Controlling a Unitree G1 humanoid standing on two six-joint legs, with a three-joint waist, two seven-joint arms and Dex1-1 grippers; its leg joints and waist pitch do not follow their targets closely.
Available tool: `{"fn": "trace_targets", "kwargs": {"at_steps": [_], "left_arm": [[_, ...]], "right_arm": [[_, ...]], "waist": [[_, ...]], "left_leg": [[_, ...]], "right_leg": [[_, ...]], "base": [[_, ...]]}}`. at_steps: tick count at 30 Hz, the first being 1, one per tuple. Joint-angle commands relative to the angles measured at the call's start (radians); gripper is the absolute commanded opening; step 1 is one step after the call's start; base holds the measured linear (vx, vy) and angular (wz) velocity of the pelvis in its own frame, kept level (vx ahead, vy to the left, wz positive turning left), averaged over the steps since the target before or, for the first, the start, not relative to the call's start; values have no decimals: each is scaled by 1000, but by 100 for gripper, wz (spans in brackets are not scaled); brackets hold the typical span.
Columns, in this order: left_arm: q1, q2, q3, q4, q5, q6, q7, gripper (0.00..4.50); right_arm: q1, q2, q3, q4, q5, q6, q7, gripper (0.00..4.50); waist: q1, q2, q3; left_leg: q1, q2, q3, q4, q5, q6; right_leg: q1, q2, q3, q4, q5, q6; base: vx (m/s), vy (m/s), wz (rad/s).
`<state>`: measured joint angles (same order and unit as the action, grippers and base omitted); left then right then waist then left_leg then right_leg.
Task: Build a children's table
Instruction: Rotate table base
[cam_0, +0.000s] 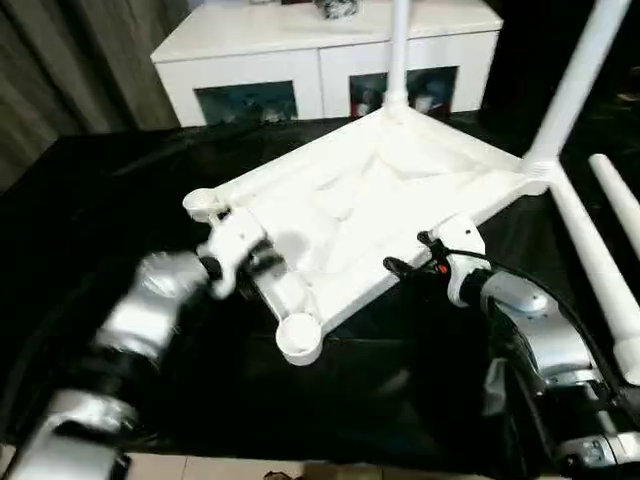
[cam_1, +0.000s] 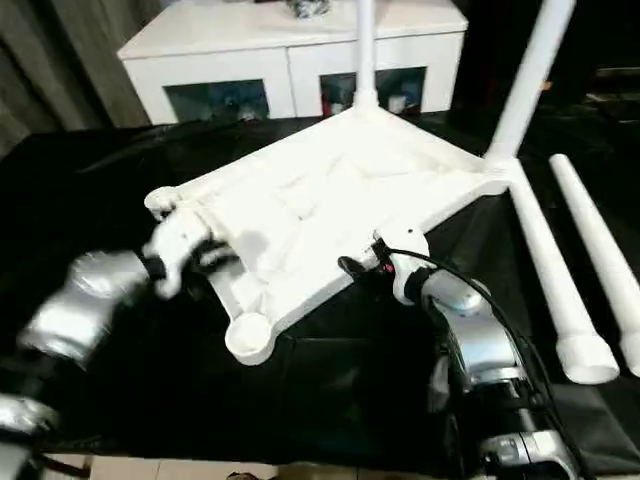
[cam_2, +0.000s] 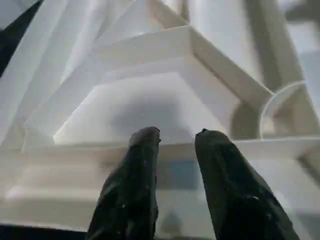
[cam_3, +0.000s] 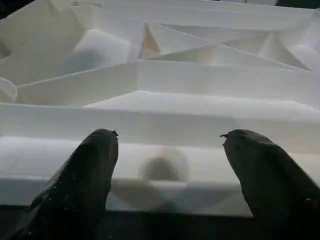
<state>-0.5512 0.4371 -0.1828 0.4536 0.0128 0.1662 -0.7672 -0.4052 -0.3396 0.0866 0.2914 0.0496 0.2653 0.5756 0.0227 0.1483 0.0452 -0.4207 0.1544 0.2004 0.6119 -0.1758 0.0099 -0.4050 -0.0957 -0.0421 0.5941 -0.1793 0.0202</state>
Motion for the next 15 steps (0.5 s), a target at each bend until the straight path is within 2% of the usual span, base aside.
{"fn": "trace_targets", "kwargs": {"at_steps": [1,2,3,4,5,6,7,8,9,11,12,15], "left_arm": [[-26,40,-25,2,1,-50,-93,186],[-36,59,-40,4,5,-69,-136,188],[-36,59,-40,4,5,-69,-136,211],[-47,86,-64,8,15,-95,-193,225],[-56,110,-84,14,29,-115,-233,229],[-57,110,-85,14,29,-115,-234,228],[-72,143,-117,27,55,-136,-289,228],[-84,167,-141,40,80,-155,-325,238],[-114,207,-189,77,136,-214,-380,269],[-141,222,-224,120,179,-292,-403,268],[-148,223,-234,133,190,-320,-404,268],[-162,209,-256,168,205,-374,-409,268]], "right_arm": [[-12,1,9,-4,8,-12,17,375],[-7,-7,13,-13,10,-16,35,375],[-7,-7,13,-13,10,-16,35,375],[0,-20,21,-26,14,-19,63,375],[7,-35,28,-40,18,-22,92,375],[7,-36,29,-40,18,-22,93,375],[18,-63,40,-63,23,-25,140,375],[28,-88,49,-82,28,-28,180,375],[48,-140,63,-122,37,-30,254,375],[62,-181,66,-156,50,-20,309,375],[66,-191,67,-165,53,-16,324,375],[77,-218,78,-194,55,-7,363,375]], "waist": [[9,-17,-84],[13,-16,-84],[15,-18,-83],[17,-18,-80],[19,-14,-79],[19,-16,-77],[18,-5,-75],[18,-10,-73],[18,-11,-74],[17,-5,-72],[17,-7,-73],[11,-2,-70]], "left_leg": [[42,62,-36,-61,-83,137],[42,63,-36,-62,-96,133],[44,63,-34,-64,-113,126],[46,65,-34,-67,-144,108],[48,66,-34,-71,-176,86],[47,66,-35,-73,-190,80],[50,67,-36,-77,-230,49],[51,67,-36,-80,-248,44],[52,67,-37,-80,-271,33],[51,66,-38,-80,-283,24],[51,66,-38,-80,-289,20],[47,66,-40,-82,-332,7]], "right_leg": [[35,-51,17,-39,-8,-266],[35,-51,18,-41,-25,-263],[34,-50,18,-42,-41,-262],[33,-49,19,-43,-65,-261],[33,-49,19,-43,-91,-256],[34,-49,20,-45,-104,-253],[33,-48,21,-44,-126,-246],[33,-47,22,-49,-138,-240],[35,-48,24,-48,-140,-235],[37,-51,25,-47,-133,-233],[38,-51,25,-48,-131,-235],[42,-56,25,-47,-148,-259]], "base": [[0,0,0],[0,0,0],[0,0,0],[0,0,0],[0,0,0],[0,0,0],[0,0,0],[0,0,0],[0,0,0],[0,0,0],[0,0,0],[0,0,0]]}}
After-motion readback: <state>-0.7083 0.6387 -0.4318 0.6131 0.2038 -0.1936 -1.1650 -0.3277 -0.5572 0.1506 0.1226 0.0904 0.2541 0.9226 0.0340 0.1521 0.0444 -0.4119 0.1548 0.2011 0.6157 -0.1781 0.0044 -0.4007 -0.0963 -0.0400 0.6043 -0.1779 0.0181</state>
